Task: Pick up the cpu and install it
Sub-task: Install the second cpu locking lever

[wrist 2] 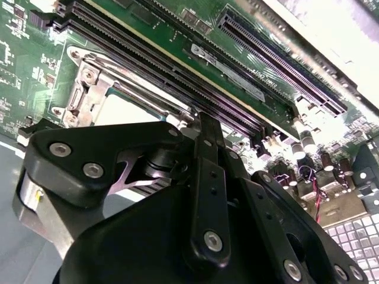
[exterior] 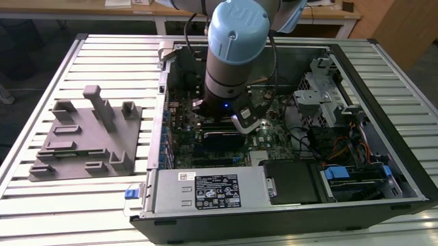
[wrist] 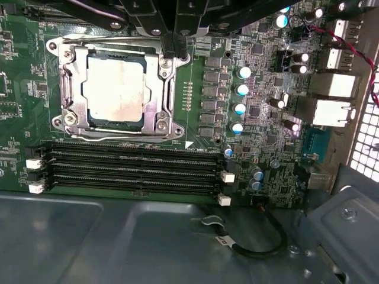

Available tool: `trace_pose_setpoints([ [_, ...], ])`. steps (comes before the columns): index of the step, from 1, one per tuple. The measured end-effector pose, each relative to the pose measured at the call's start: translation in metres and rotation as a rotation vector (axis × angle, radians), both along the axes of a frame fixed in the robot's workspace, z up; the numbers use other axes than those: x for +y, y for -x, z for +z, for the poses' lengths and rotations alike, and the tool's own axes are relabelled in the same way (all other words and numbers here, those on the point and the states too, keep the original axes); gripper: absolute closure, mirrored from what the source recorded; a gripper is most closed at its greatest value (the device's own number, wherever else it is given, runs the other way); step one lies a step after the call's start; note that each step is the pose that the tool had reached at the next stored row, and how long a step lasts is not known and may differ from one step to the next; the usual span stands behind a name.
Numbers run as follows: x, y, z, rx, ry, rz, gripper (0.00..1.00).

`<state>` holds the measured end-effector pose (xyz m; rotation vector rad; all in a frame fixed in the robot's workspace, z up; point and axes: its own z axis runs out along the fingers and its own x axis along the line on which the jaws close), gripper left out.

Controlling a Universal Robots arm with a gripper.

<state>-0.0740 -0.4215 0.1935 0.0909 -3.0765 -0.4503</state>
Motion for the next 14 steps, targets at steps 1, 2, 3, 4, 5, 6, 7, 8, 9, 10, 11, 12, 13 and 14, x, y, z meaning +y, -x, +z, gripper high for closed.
trace_pose_setpoints([
  [1, 0.0000, 0.0003, -0.0005, 0.0000, -0.0023, 0.000, 0.89],
  [2, -0.0001, 0.0006, -0.0009, 0.0001, -0.0041, 0.000, 0.89],
  [3, -0.0002, 0.0010, -0.0012, 0.0003, -0.0061, 0.000, 0.89],
  [4, -0.0001, 0.0013, -0.0017, 0.0002, -0.0089, 0.000, 0.89],
  [5, 0.0000, 0.0016, -0.0023, 0.0000, -0.0115, 0.000, 0.89],
  [6, 0.0000, 0.0020, -0.0027, 0.0000, -0.0139, 0.000, 0.89],
  [7, 0.0000, 0.0022, -0.0031, -0.0001, -0.0160, 0.000, 0.89],
  [8, 0.0000, 0.0026, -0.0035, -0.0002, -0.0177, 0.000, 0.89],
  [9, 0.0000, 0.0030, -0.0037, -0.0002, -0.0189, 0.000, 0.89],
  [10, 0.0000, 0.0035, -0.0040, -0.0001, -0.0204, 0.000, 0.89],
  [11, 0.0000, 0.0039, -0.0043, 0.0000, -0.0222, 0.000, 0.89],
  [12, -0.0001, 0.0041, -0.0046, -0.0001, -0.0241, 0.000, 0.89],
  [13, -0.0001, 0.0043, -0.0048, 0.0000, -0.0254, 0.000, 0.89],
  [14, 0.0000, 0.0043, -0.0049, 0.0000, -0.0263, 0.000, 0.89],
])
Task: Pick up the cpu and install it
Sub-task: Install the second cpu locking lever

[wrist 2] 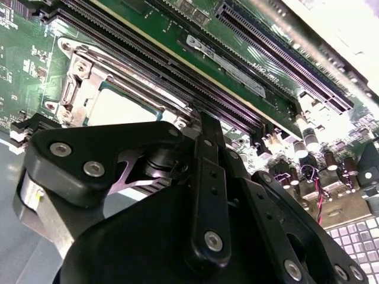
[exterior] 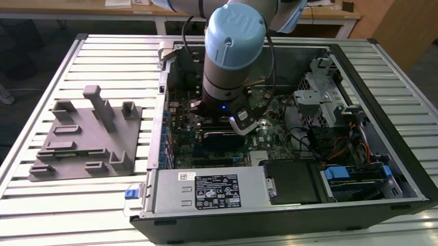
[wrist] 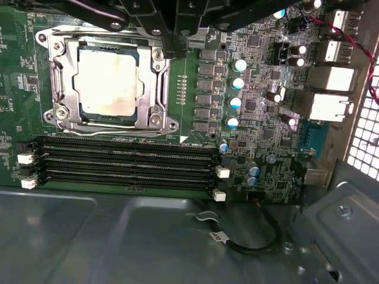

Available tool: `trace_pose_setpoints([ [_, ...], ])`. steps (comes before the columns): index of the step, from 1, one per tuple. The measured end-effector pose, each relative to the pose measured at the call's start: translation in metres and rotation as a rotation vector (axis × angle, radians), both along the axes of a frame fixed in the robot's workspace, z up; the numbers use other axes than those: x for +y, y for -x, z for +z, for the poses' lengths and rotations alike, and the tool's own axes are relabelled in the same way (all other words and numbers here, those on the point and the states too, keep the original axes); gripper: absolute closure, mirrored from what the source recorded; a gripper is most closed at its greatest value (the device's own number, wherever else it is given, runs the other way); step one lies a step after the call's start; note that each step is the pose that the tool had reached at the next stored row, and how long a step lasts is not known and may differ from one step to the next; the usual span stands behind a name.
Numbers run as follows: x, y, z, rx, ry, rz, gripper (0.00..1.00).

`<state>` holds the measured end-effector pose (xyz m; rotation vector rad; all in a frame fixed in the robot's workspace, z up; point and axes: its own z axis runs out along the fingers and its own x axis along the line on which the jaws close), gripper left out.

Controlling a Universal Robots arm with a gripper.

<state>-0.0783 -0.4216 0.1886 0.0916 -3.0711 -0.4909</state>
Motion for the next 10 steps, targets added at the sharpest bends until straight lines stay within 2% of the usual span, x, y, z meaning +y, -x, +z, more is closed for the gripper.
trace_pose_setpoints([
  [10, 0.0000, 0.0002, -0.0006, 0.0000, -0.0013, 0.000, 0.89],
])
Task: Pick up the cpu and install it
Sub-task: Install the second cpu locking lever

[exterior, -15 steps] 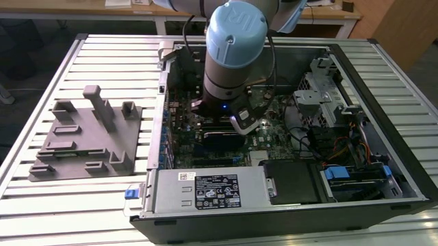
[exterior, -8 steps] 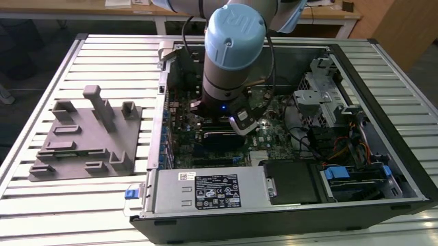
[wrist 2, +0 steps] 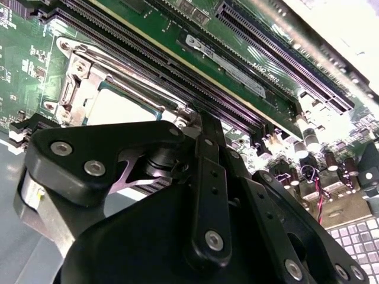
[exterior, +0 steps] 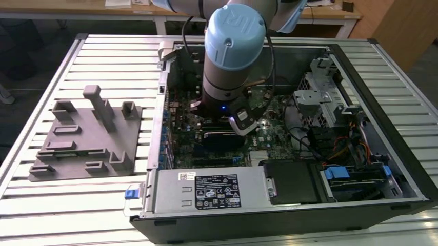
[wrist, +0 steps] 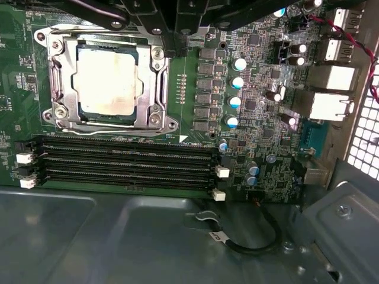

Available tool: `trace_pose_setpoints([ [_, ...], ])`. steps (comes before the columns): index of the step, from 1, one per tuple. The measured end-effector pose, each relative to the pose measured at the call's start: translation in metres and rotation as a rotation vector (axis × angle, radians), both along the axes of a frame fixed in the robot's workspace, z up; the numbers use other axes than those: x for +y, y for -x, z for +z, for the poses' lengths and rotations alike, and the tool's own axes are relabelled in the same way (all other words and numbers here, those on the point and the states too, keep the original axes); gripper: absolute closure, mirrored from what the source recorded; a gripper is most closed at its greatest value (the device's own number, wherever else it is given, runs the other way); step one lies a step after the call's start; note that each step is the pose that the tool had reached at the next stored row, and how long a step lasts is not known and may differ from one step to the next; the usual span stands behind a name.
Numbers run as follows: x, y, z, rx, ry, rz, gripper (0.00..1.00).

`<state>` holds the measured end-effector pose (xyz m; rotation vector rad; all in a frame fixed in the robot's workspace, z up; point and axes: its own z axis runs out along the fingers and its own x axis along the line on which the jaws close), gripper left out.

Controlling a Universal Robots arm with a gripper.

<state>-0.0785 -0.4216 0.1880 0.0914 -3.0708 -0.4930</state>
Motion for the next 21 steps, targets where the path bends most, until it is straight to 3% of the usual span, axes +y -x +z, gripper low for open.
trace_pose_setpoints([
  [21, 0.0000, 0.000, 0.0257, -0.0001, -0.0002, 0.000, 0.89],
])
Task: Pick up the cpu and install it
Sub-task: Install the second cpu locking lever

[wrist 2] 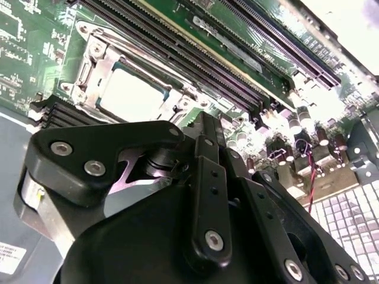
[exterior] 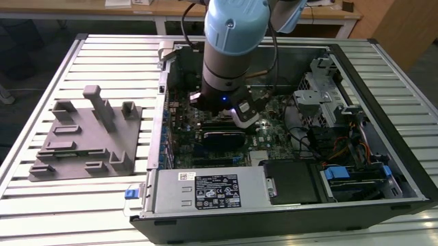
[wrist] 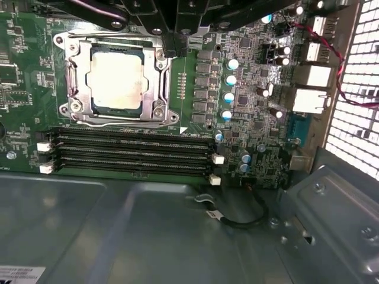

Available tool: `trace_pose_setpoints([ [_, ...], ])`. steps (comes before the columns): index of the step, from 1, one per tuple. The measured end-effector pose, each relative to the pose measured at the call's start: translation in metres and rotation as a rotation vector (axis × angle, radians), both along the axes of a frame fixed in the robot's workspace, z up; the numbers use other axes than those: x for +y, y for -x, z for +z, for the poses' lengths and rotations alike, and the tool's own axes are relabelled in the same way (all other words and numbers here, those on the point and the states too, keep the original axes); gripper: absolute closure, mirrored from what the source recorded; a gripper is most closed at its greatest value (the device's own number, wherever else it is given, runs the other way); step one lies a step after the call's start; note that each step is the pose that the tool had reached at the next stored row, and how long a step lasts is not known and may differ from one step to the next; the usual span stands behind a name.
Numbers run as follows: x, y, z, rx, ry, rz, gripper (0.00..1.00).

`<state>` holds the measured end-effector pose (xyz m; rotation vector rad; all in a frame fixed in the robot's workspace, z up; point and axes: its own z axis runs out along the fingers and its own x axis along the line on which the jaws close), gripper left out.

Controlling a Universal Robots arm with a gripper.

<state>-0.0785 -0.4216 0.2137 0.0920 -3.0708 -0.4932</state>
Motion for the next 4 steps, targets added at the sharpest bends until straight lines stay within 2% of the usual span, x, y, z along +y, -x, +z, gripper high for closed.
trace_pose_setpoints([
  [4, 0.0000, 0.0000, 0.0044, 0.0000, 0.0001, 0.001, 0.89],
])
